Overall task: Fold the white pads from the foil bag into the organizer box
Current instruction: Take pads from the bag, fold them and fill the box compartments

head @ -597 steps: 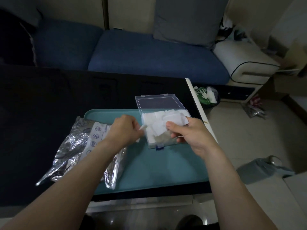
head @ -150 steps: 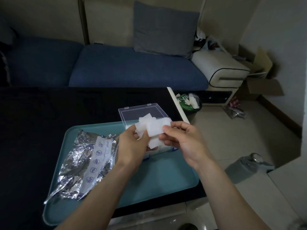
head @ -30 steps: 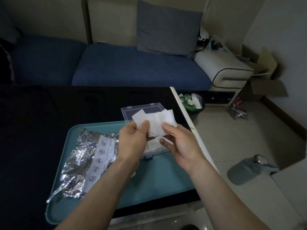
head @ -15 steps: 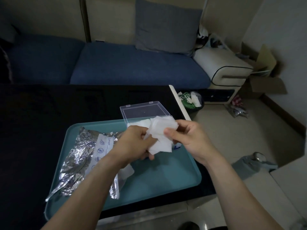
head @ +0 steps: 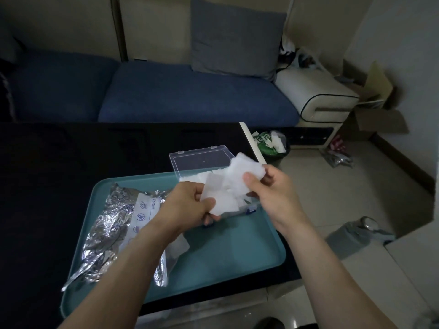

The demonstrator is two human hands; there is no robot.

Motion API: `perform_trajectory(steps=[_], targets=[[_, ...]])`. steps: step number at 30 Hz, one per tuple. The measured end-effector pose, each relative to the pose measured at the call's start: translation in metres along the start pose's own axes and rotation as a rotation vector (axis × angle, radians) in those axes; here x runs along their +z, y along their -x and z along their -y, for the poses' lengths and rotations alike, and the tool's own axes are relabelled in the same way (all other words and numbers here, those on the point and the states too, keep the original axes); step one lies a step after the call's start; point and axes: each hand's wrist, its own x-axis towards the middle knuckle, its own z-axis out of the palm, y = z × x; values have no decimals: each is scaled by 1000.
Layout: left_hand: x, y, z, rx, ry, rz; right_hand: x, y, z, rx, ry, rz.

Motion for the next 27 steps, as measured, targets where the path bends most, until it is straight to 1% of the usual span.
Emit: perform_trajectory(steps=[1,2,3,4,7,9,11,14,17,20,22,24,27], targets=[[2,-1,0,10,28,-91,0,-1,1,44,-121,-82],[4,-2,1,18,79,-186,2,-1,2,113,-261,-128],[6,-3,2,25,142,-268,5,1,3,194,-383,-133],[9,-4,3,34,212,-327,9,3,4,265,-454,-112],[18,-5,2,59,428,-378,25,12,3,384,-499,-56],[25,-5,2,96,502,-358,34,16,1,433,-518,-56],[31,-2,1,145,508,-311,42,17,0,470,-532,-83],[37,0,0,184,502,-225,45,14,-3,457,-495,-132],[37,-1,-1,162,531,-184,43,12,1,392,-453,-125],[34,2,-5,141,556,-186,38,10,2,338,-407,-161],[31,1,-6,135,568,-182,33,8,5,306,-455,-158],[28,-1,-4,107,537,-152,29,5,5,278,-515,-106],[26,-1,-3,72,459,-80,29,7,3,249,-456,-86]])
